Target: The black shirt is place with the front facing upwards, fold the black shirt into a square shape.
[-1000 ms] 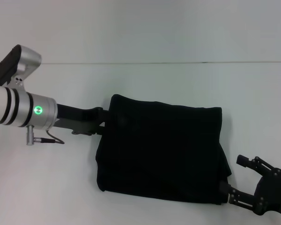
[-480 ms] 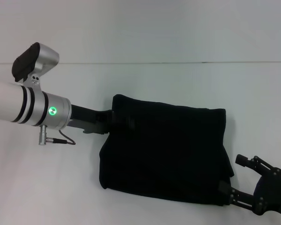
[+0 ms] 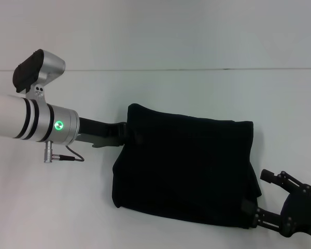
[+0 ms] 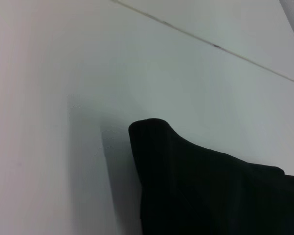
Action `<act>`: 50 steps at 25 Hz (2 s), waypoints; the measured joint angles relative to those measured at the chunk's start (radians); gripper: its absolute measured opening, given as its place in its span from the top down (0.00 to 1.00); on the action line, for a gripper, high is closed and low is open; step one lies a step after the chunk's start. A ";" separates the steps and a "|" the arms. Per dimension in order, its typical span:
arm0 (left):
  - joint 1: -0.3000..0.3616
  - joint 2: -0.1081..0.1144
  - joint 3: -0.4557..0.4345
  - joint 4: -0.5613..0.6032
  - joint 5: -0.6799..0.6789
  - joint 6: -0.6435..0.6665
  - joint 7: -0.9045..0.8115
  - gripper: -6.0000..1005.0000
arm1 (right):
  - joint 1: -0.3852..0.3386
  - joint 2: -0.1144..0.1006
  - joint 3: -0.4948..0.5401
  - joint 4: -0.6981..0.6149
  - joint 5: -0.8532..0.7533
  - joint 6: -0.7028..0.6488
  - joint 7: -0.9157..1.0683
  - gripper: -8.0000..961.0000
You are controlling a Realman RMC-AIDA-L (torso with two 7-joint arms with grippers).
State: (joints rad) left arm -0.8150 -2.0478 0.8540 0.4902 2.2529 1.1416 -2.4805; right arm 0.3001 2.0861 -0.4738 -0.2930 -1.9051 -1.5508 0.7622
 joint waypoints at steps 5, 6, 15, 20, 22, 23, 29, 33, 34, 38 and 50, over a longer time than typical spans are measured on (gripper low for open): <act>0.000 0.000 0.006 0.001 -0.003 0.002 0.006 0.89 | 0.001 0.001 0.002 0.001 0.000 0.000 -0.001 0.02; 0.000 -0.001 0.007 0.002 -0.003 0.002 0.007 0.89 | 0.001 0.002 0.003 0.001 0.000 0.000 -0.001 0.02; 0.009 -0.007 -0.060 0.000 -0.052 -0.009 0.039 0.94 | 0.003 0.002 0.005 0.002 0.001 0.000 -0.001 0.02; 0.027 -0.008 -0.120 -0.003 -0.090 -0.059 0.058 0.93 | 0.007 0.001 0.007 0.001 0.005 0.000 -0.002 0.02; 0.030 -0.008 -0.126 -0.003 -0.096 -0.068 0.062 0.92 | 0.010 0.001 0.008 0.001 0.006 0.000 -0.001 0.02; 0.035 -0.008 -0.136 -0.004 -0.105 -0.083 0.067 0.91 | 0.011 0.002 0.008 0.001 0.006 0.000 -0.001 0.02; 0.091 -0.007 -0.212 -0.029 -0.133 -0.104 0.075 0.89 | 0.017 0.000 0.012 0.000 0.006 -0.002 0.003 0.02; 0.167 -0.010 -0.261 -0.051 -0.227 -0.057 0.112 0.87 | 0.018 0.000 0.023 0.000 0.006 -0.003 -0.001 0.02; 0.182 -0.011 -0.262 -0.053 -0.251 -0.044 0.123 0.87 | 0.018 0.000 0.027 0.000 0.006 -0.003 -0.001 0.02; 0.228 -0.019 -0.266 -0.055 -0.314 0.010 0.181 0.85 | 0.024 0.000 0.033 0.000 0.006 -0.003 -0.001 0.02; 0.237 -0.017 -0.269 -0.056 -0.319 0.088 0.326 0.80 | 0.030 0.000 0.034 0.000 0.006 -0.003 0.001 0.02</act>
State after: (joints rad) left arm -0.5783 -2.0653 0.5854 0.4340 1.9334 1.2301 -2.1547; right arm 0.3298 2.0863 -0.4402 -0.2930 -1.8990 -1.5540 0.7629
